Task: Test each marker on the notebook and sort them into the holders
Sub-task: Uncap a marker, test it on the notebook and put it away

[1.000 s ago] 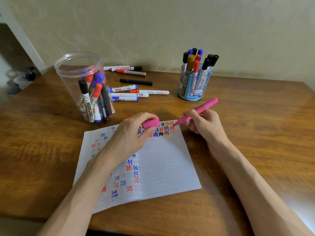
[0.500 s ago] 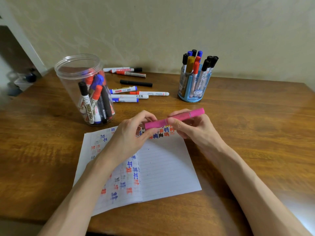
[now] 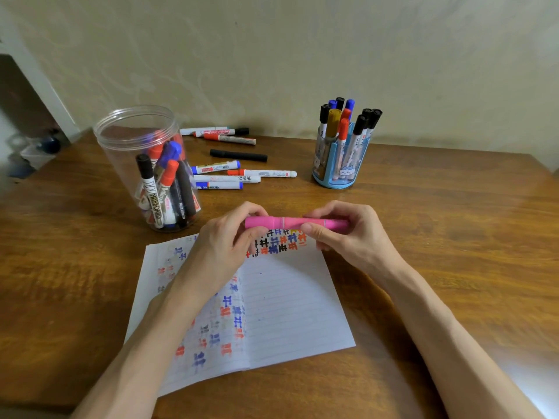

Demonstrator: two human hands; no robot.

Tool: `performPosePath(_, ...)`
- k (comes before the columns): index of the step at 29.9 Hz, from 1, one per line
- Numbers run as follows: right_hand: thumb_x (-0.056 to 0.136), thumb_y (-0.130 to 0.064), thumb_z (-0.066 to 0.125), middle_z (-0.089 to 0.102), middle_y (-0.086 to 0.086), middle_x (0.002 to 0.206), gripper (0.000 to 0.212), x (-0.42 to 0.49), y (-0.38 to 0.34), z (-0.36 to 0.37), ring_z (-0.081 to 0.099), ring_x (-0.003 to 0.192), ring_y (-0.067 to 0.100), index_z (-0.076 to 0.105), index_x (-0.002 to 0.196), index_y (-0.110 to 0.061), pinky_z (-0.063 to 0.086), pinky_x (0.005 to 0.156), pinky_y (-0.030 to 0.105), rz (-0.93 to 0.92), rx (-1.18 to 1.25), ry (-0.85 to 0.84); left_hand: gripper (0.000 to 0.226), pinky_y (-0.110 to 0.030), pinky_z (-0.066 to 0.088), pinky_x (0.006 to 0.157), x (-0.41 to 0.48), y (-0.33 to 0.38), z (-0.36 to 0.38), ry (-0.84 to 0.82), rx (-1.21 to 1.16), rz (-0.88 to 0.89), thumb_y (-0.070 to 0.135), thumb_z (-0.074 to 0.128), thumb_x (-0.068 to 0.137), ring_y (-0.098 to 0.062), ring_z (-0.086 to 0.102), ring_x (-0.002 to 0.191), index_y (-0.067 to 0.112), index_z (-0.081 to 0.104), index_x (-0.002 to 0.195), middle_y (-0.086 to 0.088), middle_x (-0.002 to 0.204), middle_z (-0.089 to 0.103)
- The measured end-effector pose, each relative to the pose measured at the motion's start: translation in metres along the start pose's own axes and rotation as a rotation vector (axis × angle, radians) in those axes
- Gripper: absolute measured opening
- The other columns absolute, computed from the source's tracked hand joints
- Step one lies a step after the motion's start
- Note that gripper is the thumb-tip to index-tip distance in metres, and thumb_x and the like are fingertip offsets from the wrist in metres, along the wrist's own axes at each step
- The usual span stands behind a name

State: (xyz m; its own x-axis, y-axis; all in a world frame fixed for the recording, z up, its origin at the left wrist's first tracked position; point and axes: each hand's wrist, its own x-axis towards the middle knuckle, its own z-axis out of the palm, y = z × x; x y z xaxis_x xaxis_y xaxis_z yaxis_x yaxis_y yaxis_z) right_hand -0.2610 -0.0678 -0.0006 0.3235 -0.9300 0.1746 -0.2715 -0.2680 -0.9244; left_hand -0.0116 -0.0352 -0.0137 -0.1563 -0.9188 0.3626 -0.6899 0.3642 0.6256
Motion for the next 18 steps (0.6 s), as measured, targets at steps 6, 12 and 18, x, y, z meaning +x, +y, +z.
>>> performPosePath(6,0.092,-0.032,0.077,0.078,-0.002,0.088,0.024,0.003,0.010,0.009,0.069,0.067,0.009,0.076,0.104,-0.012,0.056,0.061,0.021,-0.042,-0.056,0.024,0.024,-0.018,0.053,0.073,0.000,-0.002,0.002,-0.022,0.007,0.001,0.023,0.063,0.099,-0.005,0.064,0.082,0.022,0.066,0.122,0.016,0.082,0.063)
performPosePath(12,0.093,-0.028,0.078,0.078,-0.003,0.094,0.019,0.003,0.013,0.019,0.075,0.084,0.008,0.073,0.101,-0.012,0.055,0.068,0.017,-0.091,-0.075,0.029,0.025,-0.021,0.055,0.073,0.001,-0.003,-0.003,-0.028,-0.018,0.023,0.013,0.067,0.097,-0.008,0.067,0.082,0.019,0.071,0.121,0.014,0.093,0.067)
performPosePath(18,0.092,-0.025,0.078,0.078,-0.001,0.093,0.017,0.000,0.008,0.024,0.076,0.084,0.012,0.073,0.100,-0.011,0.058,0.068,0.020,-0.153,-0.005,0.057,0.025,-0.021,0.055,0.070,0.001,0.006,-0.003,0.046,-0.046,0.062,0.012,0.068,0.095,-0.007,0.067,0.080,0.015,0.071,0.120,0.013,0.098,0.066)
